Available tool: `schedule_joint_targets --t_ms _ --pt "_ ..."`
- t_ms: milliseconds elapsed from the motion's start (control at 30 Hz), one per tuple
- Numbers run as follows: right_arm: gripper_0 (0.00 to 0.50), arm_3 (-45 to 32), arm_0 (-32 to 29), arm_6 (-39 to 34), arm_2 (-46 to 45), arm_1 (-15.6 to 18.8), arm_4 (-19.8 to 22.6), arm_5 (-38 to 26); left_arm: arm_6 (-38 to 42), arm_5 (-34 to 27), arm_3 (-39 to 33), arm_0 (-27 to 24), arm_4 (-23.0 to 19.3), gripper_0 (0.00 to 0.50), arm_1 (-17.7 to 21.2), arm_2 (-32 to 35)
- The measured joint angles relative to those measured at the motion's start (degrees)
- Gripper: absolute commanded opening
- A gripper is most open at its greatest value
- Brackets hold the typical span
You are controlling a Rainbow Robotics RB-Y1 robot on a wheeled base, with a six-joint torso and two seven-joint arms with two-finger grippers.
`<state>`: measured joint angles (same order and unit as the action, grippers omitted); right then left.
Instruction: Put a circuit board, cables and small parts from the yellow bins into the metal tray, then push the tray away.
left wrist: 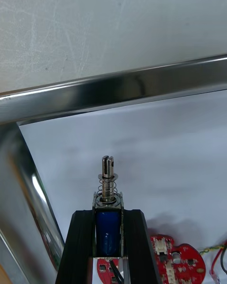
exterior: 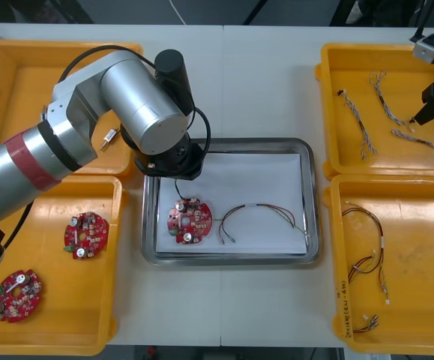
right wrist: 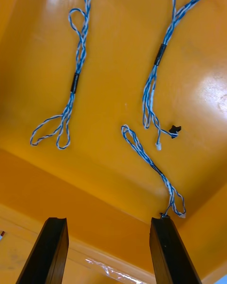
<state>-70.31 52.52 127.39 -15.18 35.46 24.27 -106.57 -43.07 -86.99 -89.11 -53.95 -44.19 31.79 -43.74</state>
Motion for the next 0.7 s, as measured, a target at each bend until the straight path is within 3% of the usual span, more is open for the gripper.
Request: schedule_joint_targets --t_ms 300,333,367,400,467,500,700 --pt "0.500 9.14 3.60 3.93 0.00 2.42 -0.53 5.64 -0.04 2.27 2.32 0.00 0.23 0.020 -0.25 -1.80" --pt "0.500 10.02 3.92 4.69 0.00 2.62 -0.70 6.61 -0.05 2.40 2.33 0.00 0.37 0.081 -0.25 -1.80" --pt "0.500 11.06 4.23 6.20 0.00 2.84 -0.88 7.68 -0.05 2.50 2.34 0.00 0.50 0.203 -0.26 -1.80" --pt "0.500 12.12 4.53 8.30 0.00 3.11 -0.98 8.66 -0.06 2.61 2.34 0.00 0.54 0.269 -0.26 -1.81" --pt "0.500 14.43 5.14 13.07 0.00 3.75 -1.03 10.47 -0.07 2.67 2.34 0.00 0.56 0.474 -0.27 -1.81" --pt "0.500 15.51 5.41 14.60 0.00 4.06 -1.04 11.14 -0.07 2.68 2.34 0.00 0.56 0.500 -0.27 -1.81" --pt "0.500 20.58 6.21 17.16 0.00 5.70 -0.64 14.41 -0.09 2.72 2.34 0.00 0.56 0.500 -0.32 -1.81"
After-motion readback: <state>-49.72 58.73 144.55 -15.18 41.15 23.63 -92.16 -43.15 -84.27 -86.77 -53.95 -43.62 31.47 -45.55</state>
